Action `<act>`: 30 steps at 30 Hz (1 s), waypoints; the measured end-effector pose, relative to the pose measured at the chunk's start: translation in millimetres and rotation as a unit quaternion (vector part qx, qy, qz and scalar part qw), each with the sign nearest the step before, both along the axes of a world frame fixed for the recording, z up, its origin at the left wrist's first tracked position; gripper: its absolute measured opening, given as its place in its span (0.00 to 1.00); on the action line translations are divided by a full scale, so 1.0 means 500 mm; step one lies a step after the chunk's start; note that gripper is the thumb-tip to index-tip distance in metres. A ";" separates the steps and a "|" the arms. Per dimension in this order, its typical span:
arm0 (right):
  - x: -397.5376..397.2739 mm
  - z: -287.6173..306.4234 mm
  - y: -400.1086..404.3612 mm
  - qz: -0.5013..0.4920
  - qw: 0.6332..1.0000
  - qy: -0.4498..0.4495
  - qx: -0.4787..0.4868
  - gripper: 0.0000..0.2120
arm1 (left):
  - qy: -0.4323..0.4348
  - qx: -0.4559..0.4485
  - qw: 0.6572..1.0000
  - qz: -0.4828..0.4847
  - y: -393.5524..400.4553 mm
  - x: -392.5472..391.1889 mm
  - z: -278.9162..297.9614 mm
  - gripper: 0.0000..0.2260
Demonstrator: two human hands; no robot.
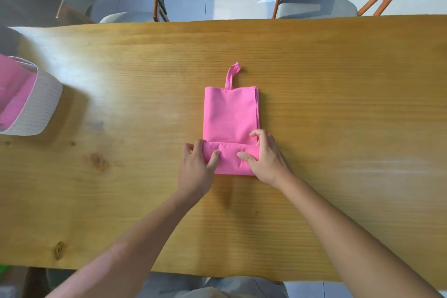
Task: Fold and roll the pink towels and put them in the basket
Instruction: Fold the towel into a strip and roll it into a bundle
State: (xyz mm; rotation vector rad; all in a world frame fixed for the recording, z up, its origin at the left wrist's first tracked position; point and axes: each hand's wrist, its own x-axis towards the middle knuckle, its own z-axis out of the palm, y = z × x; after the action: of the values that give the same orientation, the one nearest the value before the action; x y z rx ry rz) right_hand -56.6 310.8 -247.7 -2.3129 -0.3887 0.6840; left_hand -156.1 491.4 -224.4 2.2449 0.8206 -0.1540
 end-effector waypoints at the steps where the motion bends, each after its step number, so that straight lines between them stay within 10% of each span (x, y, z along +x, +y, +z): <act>1: 0.002 0.000 0.003 0.003 1.000 0.007 -0.005 0.29 | -0.011 0.002 1.000 0.013 -0.006 0.001 0.004 0.16; 7: 0.015 0.002 0.008 -0.035 0.999 0.031 0.003 0.29 | -0.034 0.016 0.997 -0.061 -0.007 0.007 0.011 0.13; 12: 0.011 0.001 0.014 -0.085 0.996 0.023 0.026 0.28 | 0.014 0.063 0.976 -0.209 0.025 -0.025 -0.004 0.48; 16: 0.000 0.003 0.002 -0.073 0.996 -0.010 0.057 0.24 | -0.001 0.078 0.982 -0.174 0.029 -0.026 -0.017 0.40; 23: -0.010 -0.002 -0.042 0.145 0.982 -0.105 0.060 0.45 | 0.030 -0.010 0.991 -0.129 0.060 -0.018 -0.001 0.39; 30: 0.042 0.001 -0.051 0.215 0.966 -0.141 0.027 0.36 | 0.088 -0.120 0.985 -0.086 0.086 -0.019 0.017 0.29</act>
State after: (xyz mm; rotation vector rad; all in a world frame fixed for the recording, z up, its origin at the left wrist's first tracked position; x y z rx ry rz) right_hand -35.6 285.5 -247.1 -2.2961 -1.0493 0.5323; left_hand -165.5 534.6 -215.8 2.0913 0.6592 -0.5128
